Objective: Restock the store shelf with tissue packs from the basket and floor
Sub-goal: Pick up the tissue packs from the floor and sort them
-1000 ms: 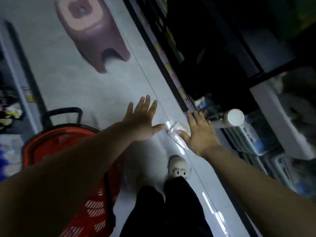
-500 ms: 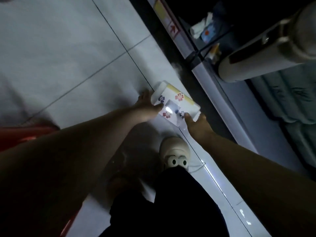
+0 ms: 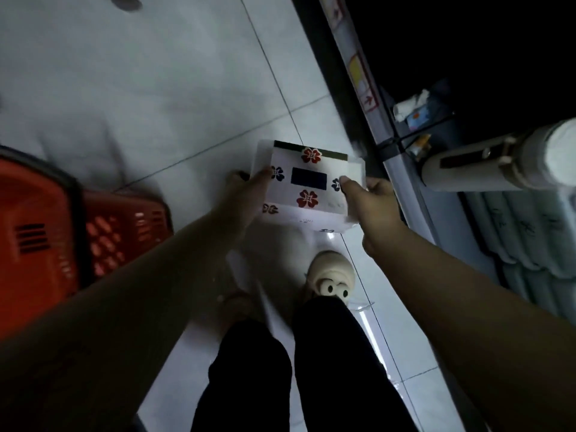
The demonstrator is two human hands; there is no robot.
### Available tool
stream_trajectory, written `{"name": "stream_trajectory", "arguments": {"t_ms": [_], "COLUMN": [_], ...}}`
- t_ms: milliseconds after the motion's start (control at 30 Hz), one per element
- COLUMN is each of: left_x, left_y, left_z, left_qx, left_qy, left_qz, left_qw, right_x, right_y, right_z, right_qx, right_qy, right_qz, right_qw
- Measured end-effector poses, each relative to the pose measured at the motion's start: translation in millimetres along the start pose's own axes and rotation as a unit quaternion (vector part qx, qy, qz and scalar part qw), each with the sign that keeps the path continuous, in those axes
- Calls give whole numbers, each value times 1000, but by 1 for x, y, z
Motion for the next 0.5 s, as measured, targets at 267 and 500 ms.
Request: {"name": "stream_trajectory", "arguments": {"t_ms": [267, 500], "left_x": [131, 241], "left_y": [155, 327], "left_z": [-166, -337], "left_qx": [95, 195], "left_qy": [174, 244], "left_qz": [66, 168], "left_qw": [978, 935], "right_x": [-138, -224], "right_y": [237, 482], "right_z": [12, 40], "right_qx": [-73, -173], "right_qy": [38, 68], "right_qz": [-103, -220], "right_qw": [991, 958]}}
Point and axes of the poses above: each hand's wrist, its own y-axis away from the middle knuckle, its own z-axis out of the palm, x = y × z, the point moved 10 cm from there along -y, towards the middle knuckle, and after that the axes turned 13 degrees about z, right-handed, at the moved point
